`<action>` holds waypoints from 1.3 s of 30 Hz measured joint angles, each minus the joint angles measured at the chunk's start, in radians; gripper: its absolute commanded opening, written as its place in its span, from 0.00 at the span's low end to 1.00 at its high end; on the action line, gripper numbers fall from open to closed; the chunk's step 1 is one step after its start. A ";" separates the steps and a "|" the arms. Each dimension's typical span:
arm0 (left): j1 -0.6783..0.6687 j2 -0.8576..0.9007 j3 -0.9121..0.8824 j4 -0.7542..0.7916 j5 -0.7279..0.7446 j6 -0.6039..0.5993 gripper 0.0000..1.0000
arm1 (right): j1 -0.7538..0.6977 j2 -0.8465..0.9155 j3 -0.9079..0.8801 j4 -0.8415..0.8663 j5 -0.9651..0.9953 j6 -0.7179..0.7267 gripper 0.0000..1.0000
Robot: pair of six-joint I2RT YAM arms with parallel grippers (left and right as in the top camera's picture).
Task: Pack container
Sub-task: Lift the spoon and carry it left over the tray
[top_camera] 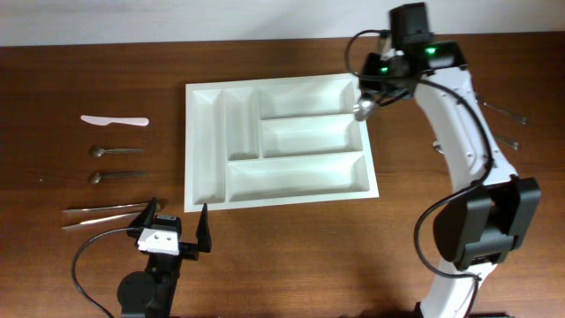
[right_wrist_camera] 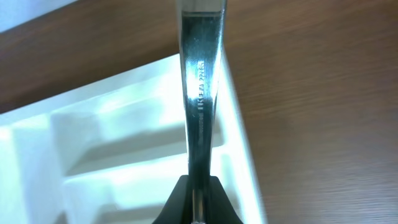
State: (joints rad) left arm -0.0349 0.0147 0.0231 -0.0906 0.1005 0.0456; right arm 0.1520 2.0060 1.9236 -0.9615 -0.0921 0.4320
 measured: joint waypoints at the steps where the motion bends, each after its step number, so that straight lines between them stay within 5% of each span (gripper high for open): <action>1: 0.000 0.000 0.000 0.000 0.000 0.000 0.99 | 0.019 0.000 0.000 0.000 0.001 0.039 0.04; 17: 0.000 0.000 0.000 0.000 0.000 0.000 0.99 | 0.143 0.034 0.000 -0.003 0.032 0.742 0.04; 39: 0.000 0.000 0.000 0.000 0.000 0.000 0.99 | 0.144 0.137 0.000 0.117 -0.038 1.221 0.05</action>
State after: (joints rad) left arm -0.0349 0.0147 0.0231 -0.0906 0.1005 0.0456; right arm 0.2962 2.1433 1.9232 -0.8448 -0.1299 1.6535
